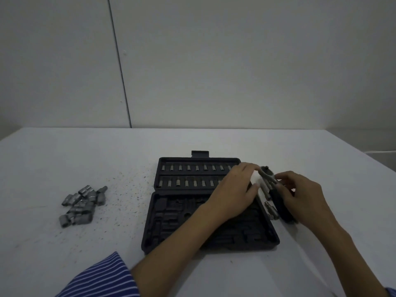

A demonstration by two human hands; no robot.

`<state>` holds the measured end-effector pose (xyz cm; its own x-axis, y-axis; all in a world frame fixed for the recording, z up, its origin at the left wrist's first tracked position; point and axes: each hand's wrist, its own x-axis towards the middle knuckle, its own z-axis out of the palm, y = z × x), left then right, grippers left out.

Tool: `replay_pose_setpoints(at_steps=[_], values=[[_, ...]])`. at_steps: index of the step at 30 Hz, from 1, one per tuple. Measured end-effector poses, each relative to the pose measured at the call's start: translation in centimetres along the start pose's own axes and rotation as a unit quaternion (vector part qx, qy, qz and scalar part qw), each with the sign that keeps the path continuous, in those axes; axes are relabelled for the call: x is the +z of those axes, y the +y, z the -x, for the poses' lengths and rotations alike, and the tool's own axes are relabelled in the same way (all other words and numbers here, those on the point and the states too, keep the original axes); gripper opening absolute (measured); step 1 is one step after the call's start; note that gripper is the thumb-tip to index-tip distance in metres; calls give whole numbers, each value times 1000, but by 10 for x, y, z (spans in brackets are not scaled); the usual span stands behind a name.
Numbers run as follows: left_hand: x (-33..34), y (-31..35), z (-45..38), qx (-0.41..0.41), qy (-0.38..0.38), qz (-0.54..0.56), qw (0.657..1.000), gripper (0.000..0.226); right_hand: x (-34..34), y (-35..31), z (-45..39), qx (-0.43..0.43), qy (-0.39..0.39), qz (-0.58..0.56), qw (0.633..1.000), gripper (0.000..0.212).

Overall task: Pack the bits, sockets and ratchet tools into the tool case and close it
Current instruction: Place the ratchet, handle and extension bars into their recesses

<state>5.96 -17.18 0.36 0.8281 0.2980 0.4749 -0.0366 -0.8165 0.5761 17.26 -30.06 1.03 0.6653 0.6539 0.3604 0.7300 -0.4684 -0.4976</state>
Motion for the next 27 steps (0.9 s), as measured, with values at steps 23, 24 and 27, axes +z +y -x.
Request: replay_pose_setpoints(at_steps=[23, 24, 27], values=[[-96, -46, 85, 12, 58, -6, 998, 24, 40, -76, 14, -171, -219, -161, 947, 23], [-95, -47, 86, 8, 59, -2, 998, 23, 41, -75, 15, -177, -216, -162, 947, 23], [-94, -49, 90, -8, 55, 17, 998, 23, 43, -73, 17, -200, -210, -155, 945, 23]])
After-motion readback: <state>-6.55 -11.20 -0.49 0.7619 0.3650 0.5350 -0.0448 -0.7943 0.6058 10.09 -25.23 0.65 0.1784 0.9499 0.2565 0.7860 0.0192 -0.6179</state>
